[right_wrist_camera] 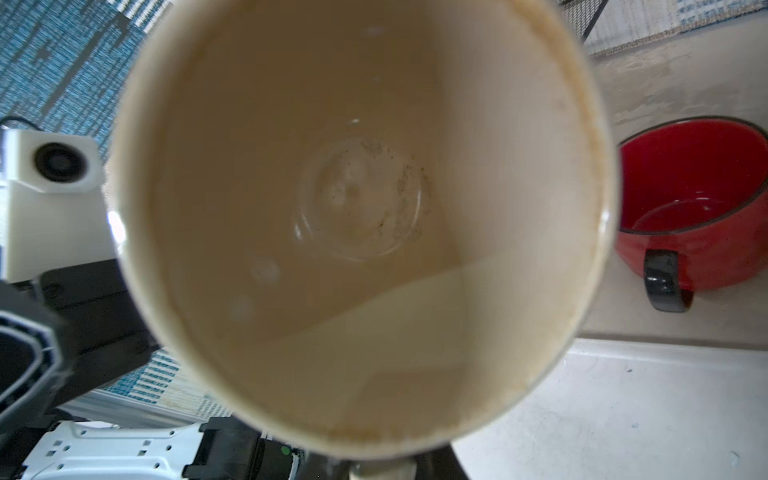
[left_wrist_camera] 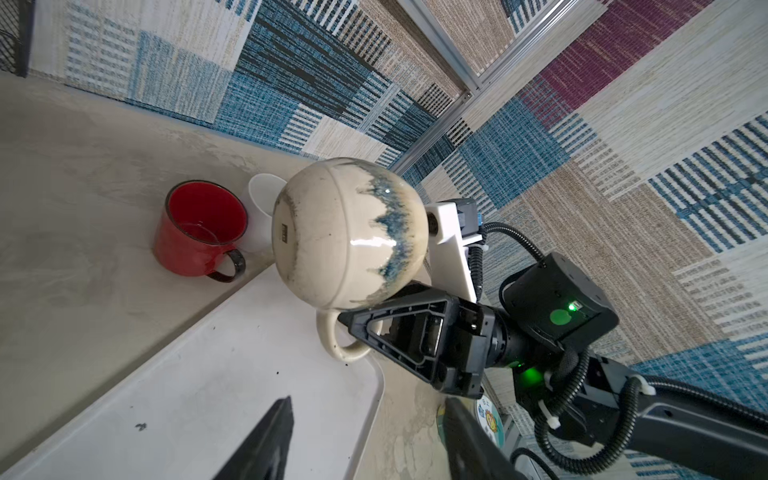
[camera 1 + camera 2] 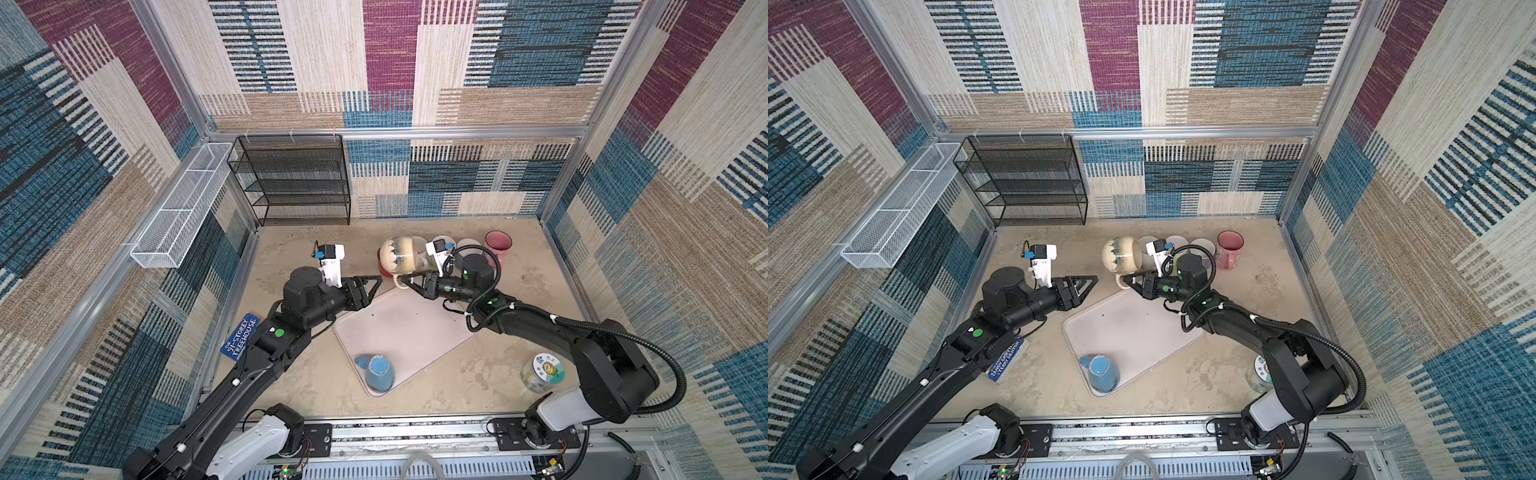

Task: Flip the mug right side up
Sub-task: 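Rotate the cream mug upright with the right gripper while the left releases and withdraws, then lower the cream mug upright beside the red mug with the right gripper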

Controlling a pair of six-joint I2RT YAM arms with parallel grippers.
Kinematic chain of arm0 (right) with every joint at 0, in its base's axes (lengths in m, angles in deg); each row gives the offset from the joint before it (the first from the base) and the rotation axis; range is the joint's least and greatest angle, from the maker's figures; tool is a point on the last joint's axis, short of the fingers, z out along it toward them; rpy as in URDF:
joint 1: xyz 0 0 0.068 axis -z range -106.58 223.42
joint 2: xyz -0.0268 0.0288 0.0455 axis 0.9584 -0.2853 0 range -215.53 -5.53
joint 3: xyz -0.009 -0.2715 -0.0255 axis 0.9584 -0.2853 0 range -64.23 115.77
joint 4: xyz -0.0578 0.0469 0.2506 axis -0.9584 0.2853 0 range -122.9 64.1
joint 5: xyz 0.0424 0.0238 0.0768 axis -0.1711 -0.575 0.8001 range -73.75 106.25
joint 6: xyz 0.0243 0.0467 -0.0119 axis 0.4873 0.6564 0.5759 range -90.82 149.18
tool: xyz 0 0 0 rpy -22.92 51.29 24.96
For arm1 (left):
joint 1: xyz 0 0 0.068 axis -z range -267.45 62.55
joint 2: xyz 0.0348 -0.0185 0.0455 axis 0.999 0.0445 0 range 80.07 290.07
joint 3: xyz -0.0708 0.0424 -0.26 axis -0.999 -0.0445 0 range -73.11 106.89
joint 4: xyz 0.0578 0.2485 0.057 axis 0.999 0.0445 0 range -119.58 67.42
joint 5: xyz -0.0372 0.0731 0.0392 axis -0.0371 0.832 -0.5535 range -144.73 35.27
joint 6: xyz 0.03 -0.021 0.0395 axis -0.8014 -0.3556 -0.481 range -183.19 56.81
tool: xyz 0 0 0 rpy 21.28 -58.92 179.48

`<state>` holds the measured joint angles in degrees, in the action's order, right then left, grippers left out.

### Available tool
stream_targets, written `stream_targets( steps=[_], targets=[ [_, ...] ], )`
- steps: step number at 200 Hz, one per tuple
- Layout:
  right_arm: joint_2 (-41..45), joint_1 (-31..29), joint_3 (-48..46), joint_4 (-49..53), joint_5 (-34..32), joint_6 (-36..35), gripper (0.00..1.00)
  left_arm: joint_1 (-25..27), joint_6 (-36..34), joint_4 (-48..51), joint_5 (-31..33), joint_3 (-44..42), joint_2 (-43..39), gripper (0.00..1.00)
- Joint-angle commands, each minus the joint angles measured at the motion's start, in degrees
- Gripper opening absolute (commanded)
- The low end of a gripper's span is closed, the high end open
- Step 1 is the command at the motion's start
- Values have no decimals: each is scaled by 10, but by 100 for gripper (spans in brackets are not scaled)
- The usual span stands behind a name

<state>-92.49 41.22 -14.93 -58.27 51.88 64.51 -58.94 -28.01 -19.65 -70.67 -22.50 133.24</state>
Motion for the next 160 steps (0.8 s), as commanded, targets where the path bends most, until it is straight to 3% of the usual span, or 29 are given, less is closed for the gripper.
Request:
stream_targets(
  steps=[1,98,160],
  targets=[
    [-16,-17,35,28,-34,-63,0,-1,-54,99,48,19,-21,62],
    [-182,-102,268,261,-210,-157,0,-2,-133,343,188,118,-42,62],
    [-310,-139,456,423,-387,-183,0,-2,-186,423,247,139,-39,62]
  ],
)
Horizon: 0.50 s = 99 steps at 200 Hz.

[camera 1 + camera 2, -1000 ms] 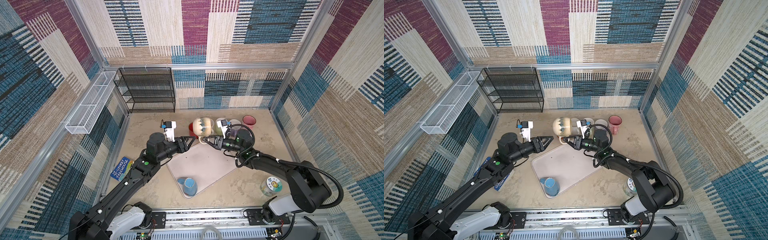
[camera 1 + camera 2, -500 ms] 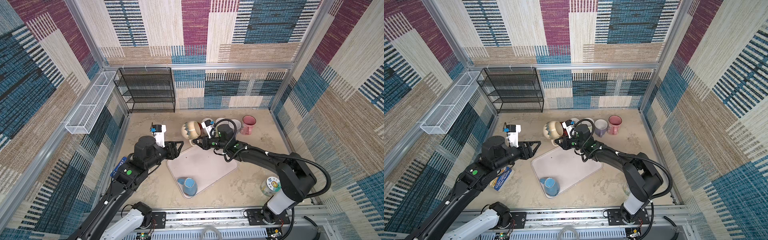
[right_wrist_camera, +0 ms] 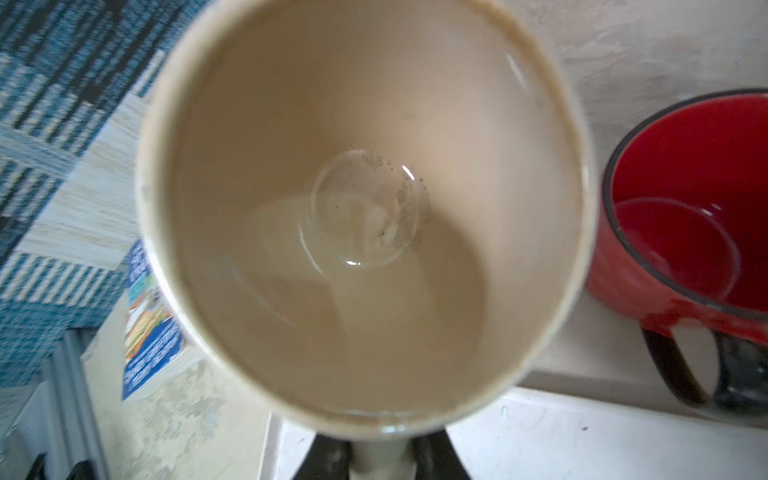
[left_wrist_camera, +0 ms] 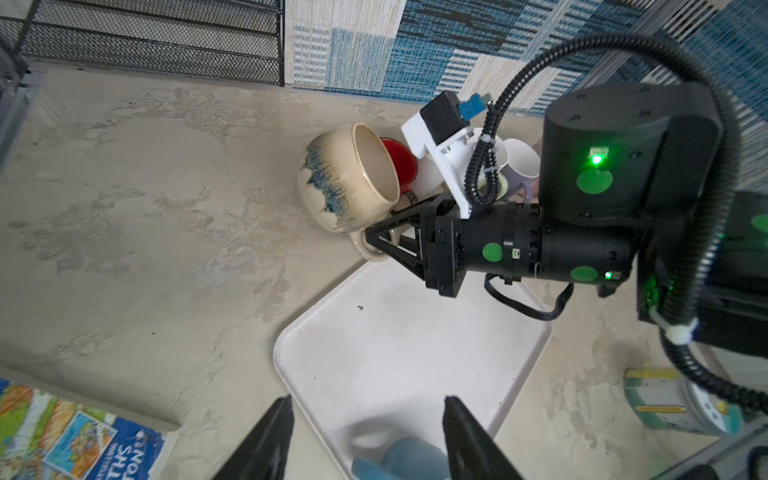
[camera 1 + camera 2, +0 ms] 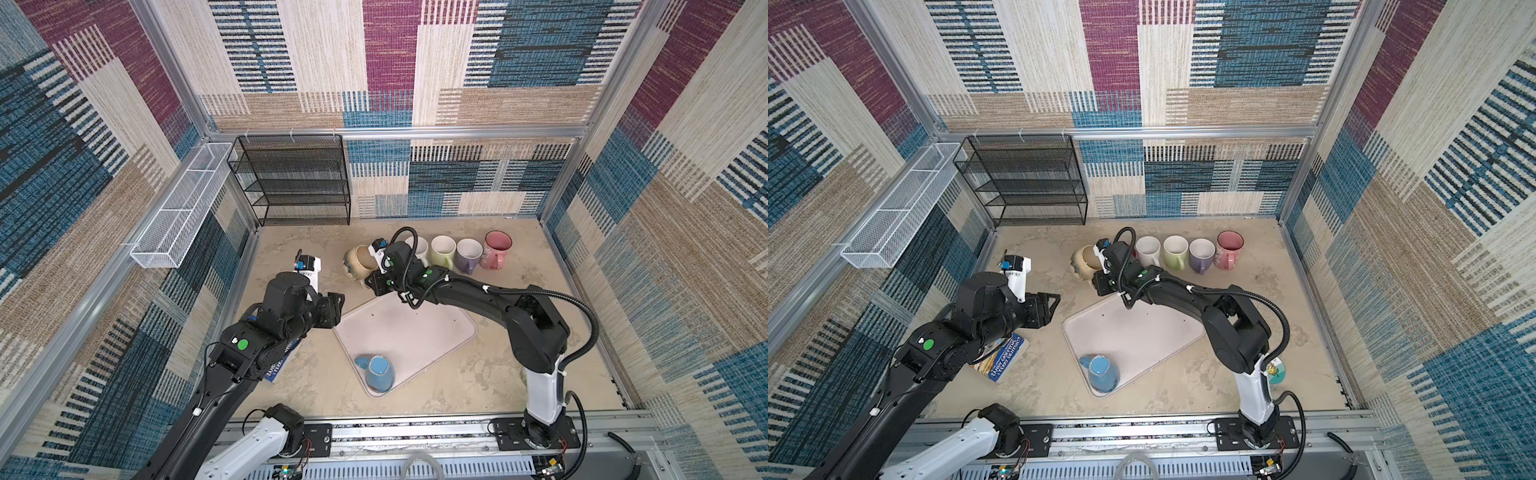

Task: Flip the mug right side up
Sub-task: 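Lower the cream mug upright beside the red mug with the right gripper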

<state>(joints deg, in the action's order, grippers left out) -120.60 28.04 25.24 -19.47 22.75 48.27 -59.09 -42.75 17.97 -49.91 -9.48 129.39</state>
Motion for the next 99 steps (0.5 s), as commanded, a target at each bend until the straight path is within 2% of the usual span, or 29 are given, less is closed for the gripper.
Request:
stream_targets(
  steps=[1,53,99],
  targets=[
    [-31,-7,57,37,-97,-21,0,-1,-39,48,40,9,-1,62],
    [-122,-18,183,122,-174,-42,0,-1,-59,65,67,-9,-3,62],
    [-172,-22,251,164,-209,-55,0,-1,-57,59,74,-33,-8,62]
  ],
)
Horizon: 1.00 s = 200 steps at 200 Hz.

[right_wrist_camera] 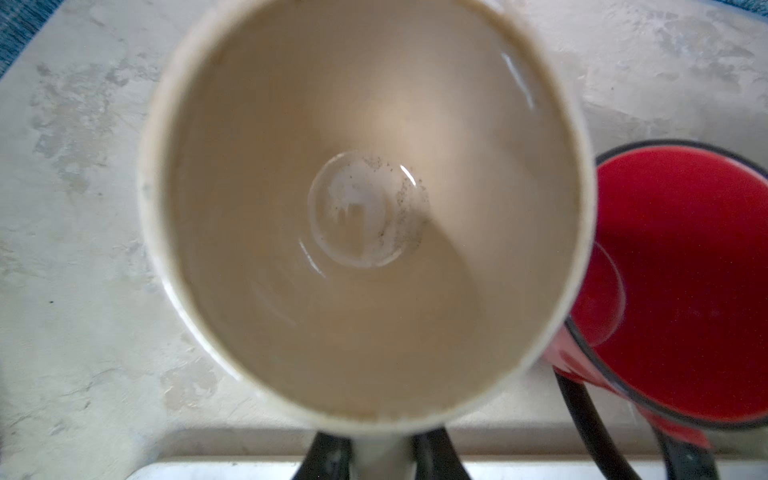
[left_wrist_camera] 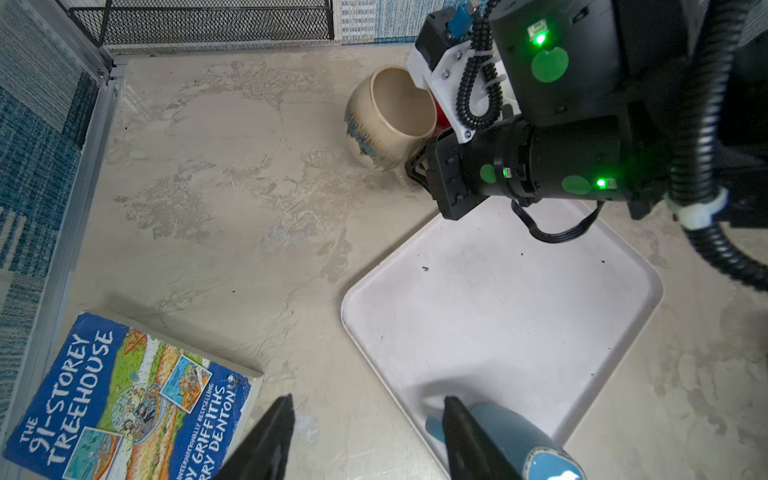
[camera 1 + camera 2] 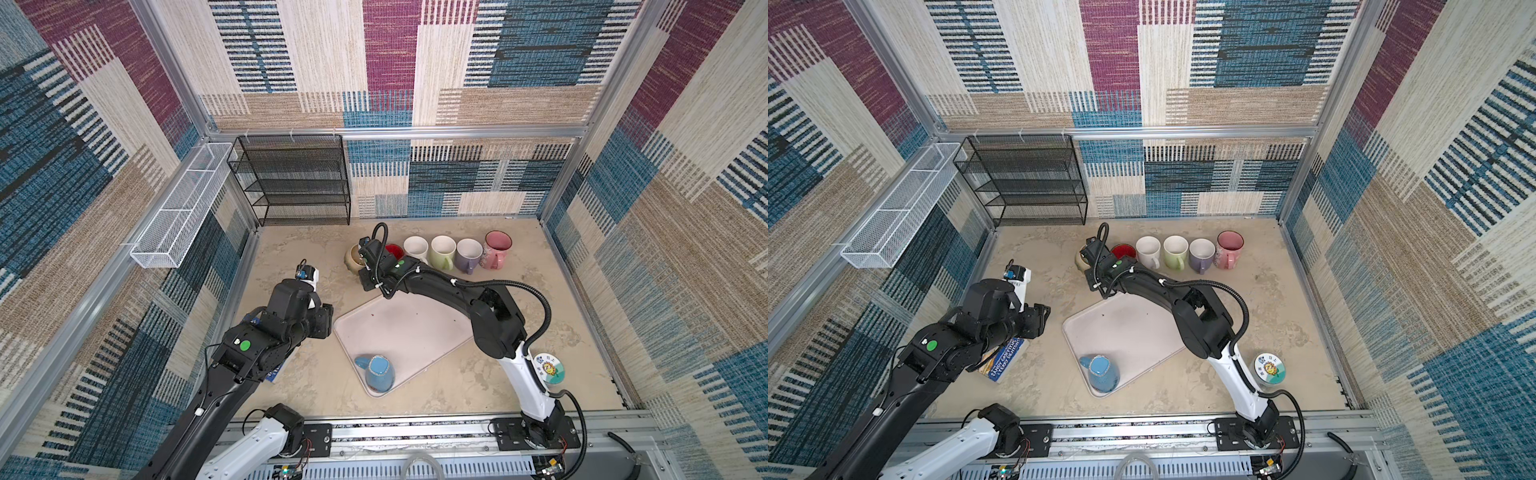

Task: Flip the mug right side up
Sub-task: 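Lower the cream mug upright beside the red mug with the right gripper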

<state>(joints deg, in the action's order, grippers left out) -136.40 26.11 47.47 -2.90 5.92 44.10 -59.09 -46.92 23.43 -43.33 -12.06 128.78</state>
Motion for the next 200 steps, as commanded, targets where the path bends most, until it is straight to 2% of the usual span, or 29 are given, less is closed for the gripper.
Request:
stream_targets(
  steps=[1,78,200],
  targets=[
    [-15,-2,29,-2,-41,-14,0,-1,-15,5,8,-8,-2,62],
    [-56,-3,64,25,-70,-27,0,-1,-19,1,2,-15,2,62],
    [-85,-3,88,53,-72,-35,0,-2,-20,0,-1,-16,15,61]
  ],
)
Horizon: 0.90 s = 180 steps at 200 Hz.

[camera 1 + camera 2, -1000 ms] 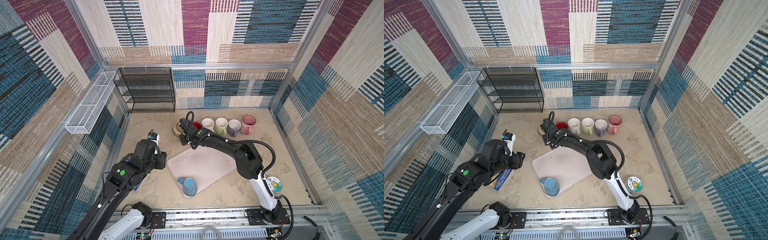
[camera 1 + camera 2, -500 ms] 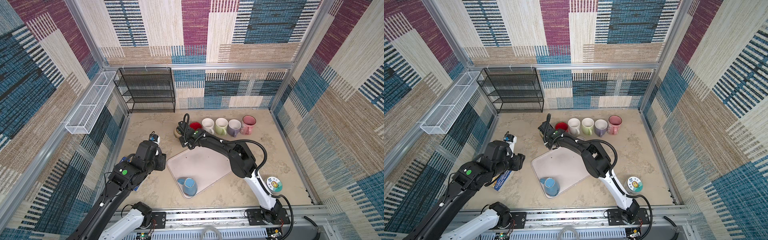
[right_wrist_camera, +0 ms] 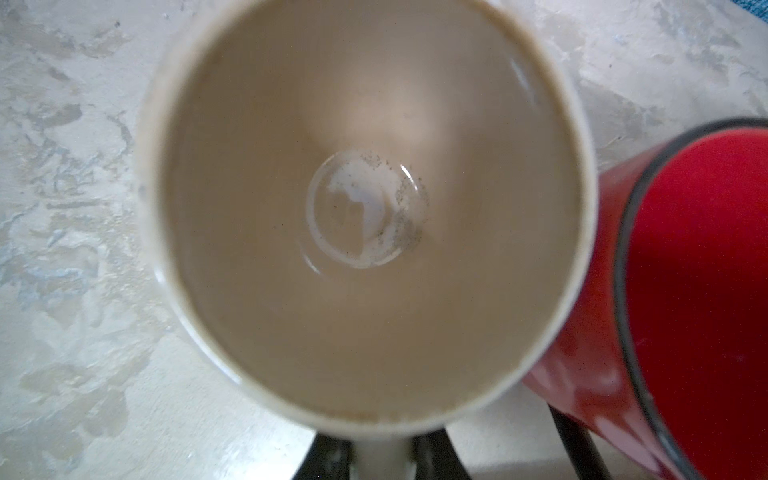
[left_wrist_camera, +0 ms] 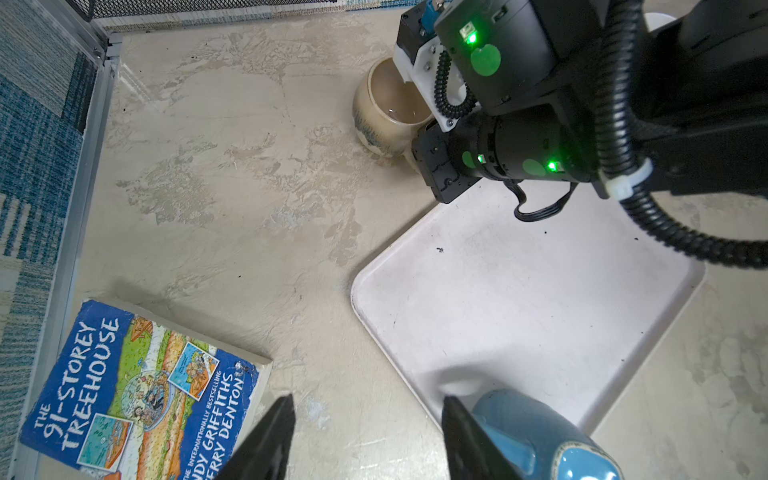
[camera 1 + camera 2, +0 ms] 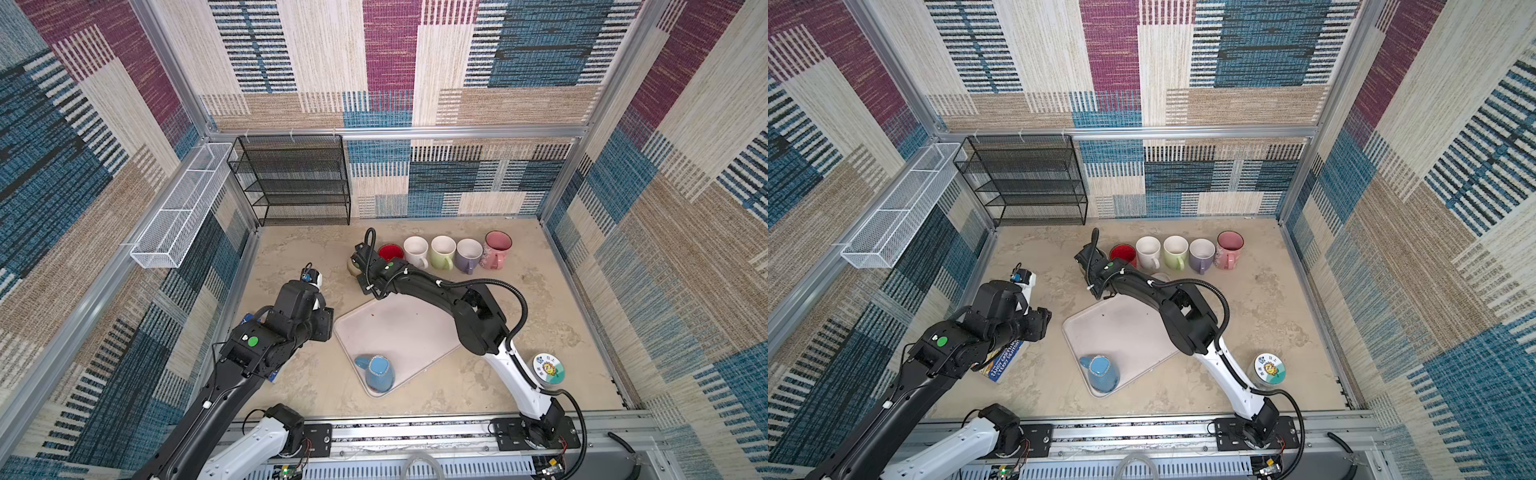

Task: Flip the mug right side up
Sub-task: 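Lower the cream mug upright beside the red mug with the right gripper, then open the right gripper and draw it back while the left moves over the blue mug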

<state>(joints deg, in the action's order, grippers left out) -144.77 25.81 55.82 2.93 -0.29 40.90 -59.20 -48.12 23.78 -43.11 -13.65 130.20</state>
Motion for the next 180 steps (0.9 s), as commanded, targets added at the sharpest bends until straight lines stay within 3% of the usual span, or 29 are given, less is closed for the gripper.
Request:
stream_targets(
  steps=[1,96,180],
  targets=[
    [0,0,4,-5,-10,-3,0,-1,-8,-3,-4,0,1,61],
    [44,-8,-40,0,-26,-11,0,-5,-11,-7,-10,-1,1,61],
    [46,-10,-31,7,-20,-14,26,-7,-14,-8,-24,-2,5,61]
  ],
)
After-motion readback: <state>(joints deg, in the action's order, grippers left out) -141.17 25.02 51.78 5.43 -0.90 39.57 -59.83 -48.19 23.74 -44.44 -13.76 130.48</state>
